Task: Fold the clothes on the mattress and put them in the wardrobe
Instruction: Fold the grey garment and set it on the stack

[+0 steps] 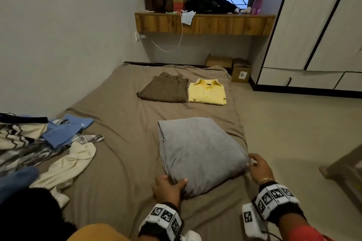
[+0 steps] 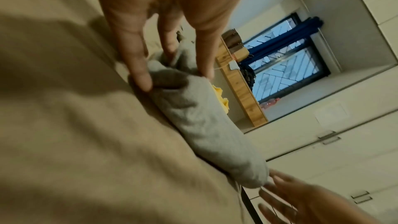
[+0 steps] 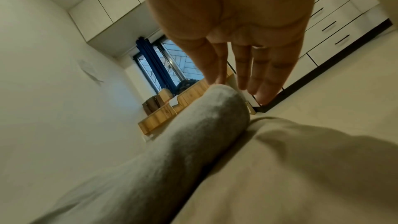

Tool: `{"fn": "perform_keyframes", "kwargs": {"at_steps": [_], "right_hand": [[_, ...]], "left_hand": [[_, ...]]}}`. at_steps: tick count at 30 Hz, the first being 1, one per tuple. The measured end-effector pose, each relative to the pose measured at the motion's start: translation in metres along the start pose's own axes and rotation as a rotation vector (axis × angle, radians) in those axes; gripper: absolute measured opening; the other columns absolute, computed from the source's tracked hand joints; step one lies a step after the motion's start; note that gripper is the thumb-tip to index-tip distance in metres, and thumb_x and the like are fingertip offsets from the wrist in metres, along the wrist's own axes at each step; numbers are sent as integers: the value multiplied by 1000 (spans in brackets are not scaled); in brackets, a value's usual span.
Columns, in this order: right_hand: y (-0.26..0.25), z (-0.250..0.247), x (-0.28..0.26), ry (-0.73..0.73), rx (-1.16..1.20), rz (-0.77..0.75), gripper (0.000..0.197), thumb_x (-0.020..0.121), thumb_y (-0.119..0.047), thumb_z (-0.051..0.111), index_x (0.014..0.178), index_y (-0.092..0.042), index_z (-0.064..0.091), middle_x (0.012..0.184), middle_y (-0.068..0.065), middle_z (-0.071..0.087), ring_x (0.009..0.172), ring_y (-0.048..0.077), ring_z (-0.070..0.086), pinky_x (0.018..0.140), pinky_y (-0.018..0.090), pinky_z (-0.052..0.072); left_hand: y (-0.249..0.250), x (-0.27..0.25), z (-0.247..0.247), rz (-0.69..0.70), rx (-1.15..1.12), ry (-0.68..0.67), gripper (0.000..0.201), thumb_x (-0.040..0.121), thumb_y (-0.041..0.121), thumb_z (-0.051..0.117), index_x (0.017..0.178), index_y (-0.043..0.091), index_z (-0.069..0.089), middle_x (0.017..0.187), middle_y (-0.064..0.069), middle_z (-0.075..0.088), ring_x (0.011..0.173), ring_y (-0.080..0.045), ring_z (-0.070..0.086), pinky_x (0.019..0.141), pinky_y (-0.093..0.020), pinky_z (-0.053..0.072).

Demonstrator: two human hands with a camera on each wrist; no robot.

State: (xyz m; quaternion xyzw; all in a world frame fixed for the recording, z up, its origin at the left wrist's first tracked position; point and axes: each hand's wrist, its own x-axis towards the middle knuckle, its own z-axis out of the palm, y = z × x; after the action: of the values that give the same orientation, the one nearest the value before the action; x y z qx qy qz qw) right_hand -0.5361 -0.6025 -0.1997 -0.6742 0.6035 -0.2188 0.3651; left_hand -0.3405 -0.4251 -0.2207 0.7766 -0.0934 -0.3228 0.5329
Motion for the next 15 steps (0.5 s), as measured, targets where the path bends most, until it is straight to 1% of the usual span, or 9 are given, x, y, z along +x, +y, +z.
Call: {"fn": "perform_keyframes", "kwargs": {"at_steps": [1,3,4,6,8,9,12,14,15], "right_hand": [[1,2,4,-5,32,-16,33,87,-4,56,120,-2,55,122,20,58,110,35,55,93,37,41],[0,5,8,-13,79,-39,32,85,-4,59,117,0,57,118,21,61,108,36,56,94,39,42],[-1,6,11,-13,88,-38,32,85,-5,60,117,2,57,117,22,61,107,37,56,93,40,41],[-5,5,14,-62,65,-34,33,87,-8,60,117,3,56,116,22,60,108,38,55,93,40,41],[-8,6,19,-127,14,-29,32,87,-10,60,115,5,57,114,24,60,107,38,55,91,39,41],[-10,5,19,-147,0,-19,30,88,-10,59,113,5,58,112,24,61,106,38,56,89,38,42],[-15,-6,23,-176,49,-7,22,89,-6,57,108,5,60,102,21,62,102,39,57,85,40,45],[-14,-18,20,-214,193,37,14,91,-1,51,103,1,58,100,22,60,89,34,57,77,40,47],[-11,-22,15,-259,227,77,12,92,-1,49,101,0,56,98,20,59,83,30,55,71,38,48]], "left_hand": [[-3,-2,4,48,85,67,54,54,26,88,90,12,49,97,-8,49,91,-29,54,85,-39,49],[-6,-7,10,122,114,75,48,57,28,87,81,20,46,99,-10,58,91,-32,57,84,-41,48],[-5,-11,13,142,140,51,47,57,31,87,73,25,43,94,-12,61,89,-32,59,81,-41,49],[-6,-12,16,152,220,46,46,62,32,84,67,29,38,89,-10,64,89,-30,59,79,-34,47],[0,-14,15,136,272,39,39,72,26,78,62,27,40,76,-3,61,83,-24,57,74,-27,40],[2,-12,14,134,266,34,36,76,20,75,59,24,44,66,1,58,74,-22,55,70,-25,39],[6,-6,3,116,45,-73,36,80,3,69,51,13,51,43,2,52,48,-19,48,56,-26,44],[7,-3,-11,13,-124,-178,29,86,0,61,59,8,52,50,-4,53,49,-17,49,44,-21,45],[6,-4,-20,-74,-173,-250,25,88,1,57,65,8,52,58,-7,55,55,-18,52,45,-22,47]]}}
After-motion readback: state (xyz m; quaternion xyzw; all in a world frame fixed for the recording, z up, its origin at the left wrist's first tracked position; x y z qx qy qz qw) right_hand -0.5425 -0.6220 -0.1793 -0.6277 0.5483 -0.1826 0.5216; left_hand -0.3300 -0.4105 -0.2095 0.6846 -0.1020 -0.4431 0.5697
